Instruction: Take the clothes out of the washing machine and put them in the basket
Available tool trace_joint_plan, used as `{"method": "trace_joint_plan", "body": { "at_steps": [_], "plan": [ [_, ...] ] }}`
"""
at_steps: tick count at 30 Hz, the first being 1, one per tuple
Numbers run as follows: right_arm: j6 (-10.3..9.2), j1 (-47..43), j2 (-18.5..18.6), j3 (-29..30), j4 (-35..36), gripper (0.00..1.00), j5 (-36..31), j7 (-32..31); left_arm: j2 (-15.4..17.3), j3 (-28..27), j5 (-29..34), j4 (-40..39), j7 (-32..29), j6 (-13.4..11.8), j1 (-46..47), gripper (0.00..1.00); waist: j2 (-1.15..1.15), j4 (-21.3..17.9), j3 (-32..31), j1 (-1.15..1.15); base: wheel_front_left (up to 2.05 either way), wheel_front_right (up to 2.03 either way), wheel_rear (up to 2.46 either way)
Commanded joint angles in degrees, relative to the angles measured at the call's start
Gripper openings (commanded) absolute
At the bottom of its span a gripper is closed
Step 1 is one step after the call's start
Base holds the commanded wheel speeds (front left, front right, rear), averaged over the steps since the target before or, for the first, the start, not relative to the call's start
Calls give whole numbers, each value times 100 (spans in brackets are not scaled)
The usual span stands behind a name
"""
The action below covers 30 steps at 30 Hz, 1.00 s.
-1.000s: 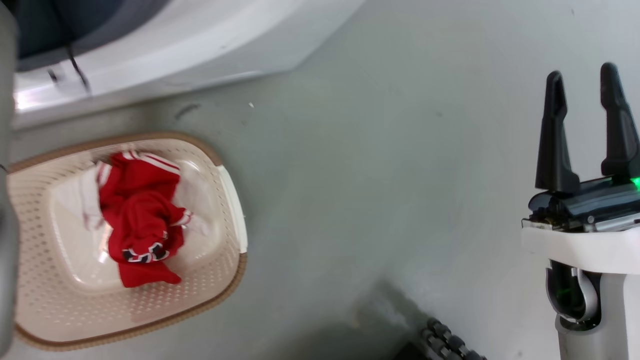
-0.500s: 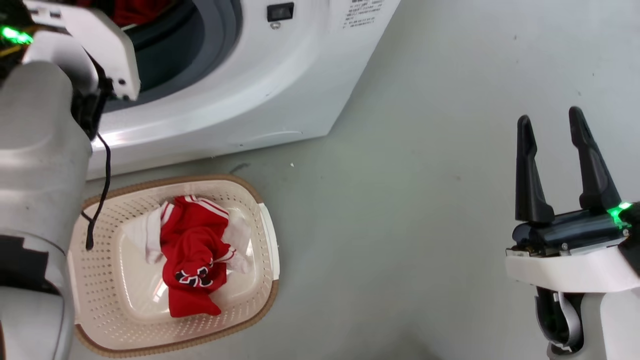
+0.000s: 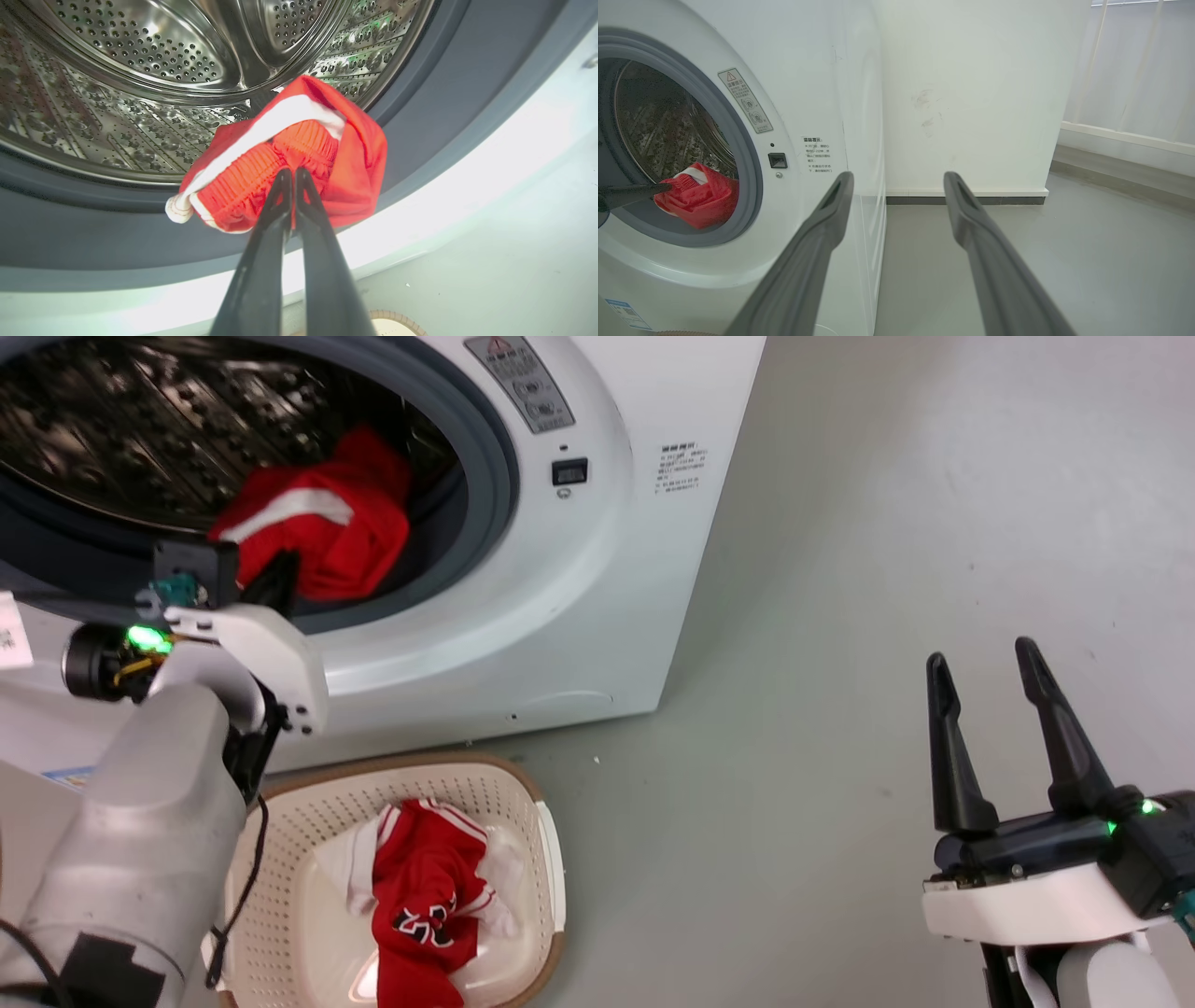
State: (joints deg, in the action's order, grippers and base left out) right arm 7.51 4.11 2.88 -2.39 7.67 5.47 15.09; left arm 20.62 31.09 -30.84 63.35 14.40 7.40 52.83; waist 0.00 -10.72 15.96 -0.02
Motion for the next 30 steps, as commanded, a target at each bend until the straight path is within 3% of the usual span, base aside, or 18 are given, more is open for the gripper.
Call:
{"method": "trace_joint_plan", "body": {
  "at_steps": [1, 17, 23, 30],
  "plan": [
    [-5, -67, -2, -2, -10, 100, -2, 11, -18, -8, 2, -36, 35, -8, -80, 0, 0, 104, -262, 2, 0, 0, 0],
    [-4, -852, -2, 3, -160, 100, -204, 11, -75, -295, 183, -1768, 87, -392, -2445, 0, 0, 491, -1435, 2, 0, 0, 0],
    [-4, -918, -2, 17, -151, 100, -184, 11, -123, -234, 166, -2081, 88, -422, -3162, 0, 0, 529, -1484, 2, 0, 0, 0],
    [-4, -746, -2, -43, -100, 100, -197, 11, -275, -137, 74, -1899, 87, -391, -3460, 0, 0, 434, -1201, 2, 0, 0, 0]
  ]
}}
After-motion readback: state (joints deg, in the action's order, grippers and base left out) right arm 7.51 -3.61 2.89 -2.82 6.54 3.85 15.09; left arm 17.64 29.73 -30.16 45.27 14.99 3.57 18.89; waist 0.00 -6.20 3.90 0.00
